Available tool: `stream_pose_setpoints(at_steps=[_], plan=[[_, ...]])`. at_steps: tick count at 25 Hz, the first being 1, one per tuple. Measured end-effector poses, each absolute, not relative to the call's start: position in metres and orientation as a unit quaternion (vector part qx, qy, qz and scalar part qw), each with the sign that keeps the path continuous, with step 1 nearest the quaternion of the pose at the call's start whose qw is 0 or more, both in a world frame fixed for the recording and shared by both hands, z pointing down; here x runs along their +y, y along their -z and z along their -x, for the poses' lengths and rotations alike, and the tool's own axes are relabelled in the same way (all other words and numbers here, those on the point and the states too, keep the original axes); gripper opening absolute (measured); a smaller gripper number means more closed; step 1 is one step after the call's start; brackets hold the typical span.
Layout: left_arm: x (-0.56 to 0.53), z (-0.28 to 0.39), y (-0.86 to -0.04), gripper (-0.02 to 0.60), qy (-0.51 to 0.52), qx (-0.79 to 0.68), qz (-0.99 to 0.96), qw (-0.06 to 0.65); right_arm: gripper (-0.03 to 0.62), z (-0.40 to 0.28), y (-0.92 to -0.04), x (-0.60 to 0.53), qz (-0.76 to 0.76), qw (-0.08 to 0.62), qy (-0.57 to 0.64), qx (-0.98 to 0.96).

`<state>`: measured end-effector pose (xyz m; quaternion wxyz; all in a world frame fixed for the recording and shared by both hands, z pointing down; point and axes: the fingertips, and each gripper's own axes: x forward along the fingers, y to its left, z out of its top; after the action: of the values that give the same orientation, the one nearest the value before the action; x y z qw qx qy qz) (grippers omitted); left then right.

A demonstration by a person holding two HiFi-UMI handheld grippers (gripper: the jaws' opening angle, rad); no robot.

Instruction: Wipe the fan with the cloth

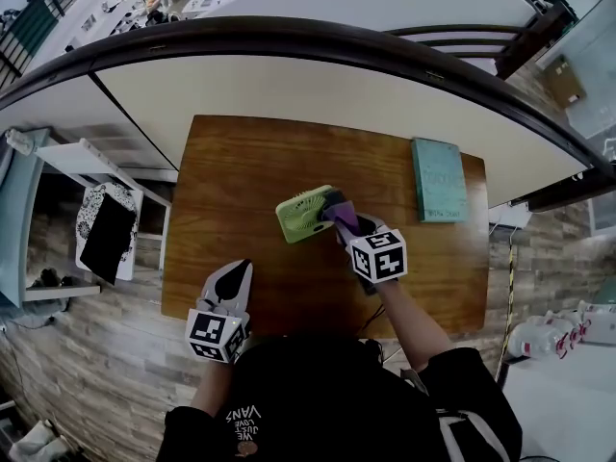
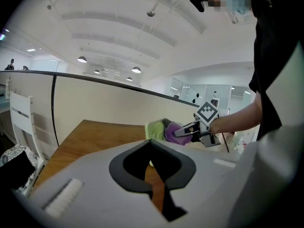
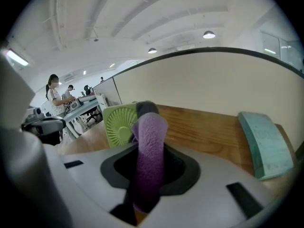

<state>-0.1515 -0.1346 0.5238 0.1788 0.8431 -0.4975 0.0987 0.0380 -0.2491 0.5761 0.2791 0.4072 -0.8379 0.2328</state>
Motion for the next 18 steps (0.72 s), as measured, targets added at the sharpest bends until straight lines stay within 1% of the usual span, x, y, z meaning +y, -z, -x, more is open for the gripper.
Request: stream_pose_setpoints(at_steps=[7, 12, 18], plan=[[-0.132, 0.152, -0.526, 0.011, -0.102, -0.497, -0.842, 0.184, 0.100, -0.035, -0.569, -0.239, -0.410, 0.270, -0.229, -0.841], [-0.131, 0.148, -0.528, 0.011, -0.101, -0.492, -0.844, 0.187, 0.100, 0.003, -0.562, -0.198, -0.360, 0.248, -0.235, -0.868], [-0.130, 0.146, -0.524, 0.011, -0.101, -0.490, -0.847, 0.180, 0.100, 0.049, -0.586, -0.169, -0.297, 0.278, -0.237, -0.883]])
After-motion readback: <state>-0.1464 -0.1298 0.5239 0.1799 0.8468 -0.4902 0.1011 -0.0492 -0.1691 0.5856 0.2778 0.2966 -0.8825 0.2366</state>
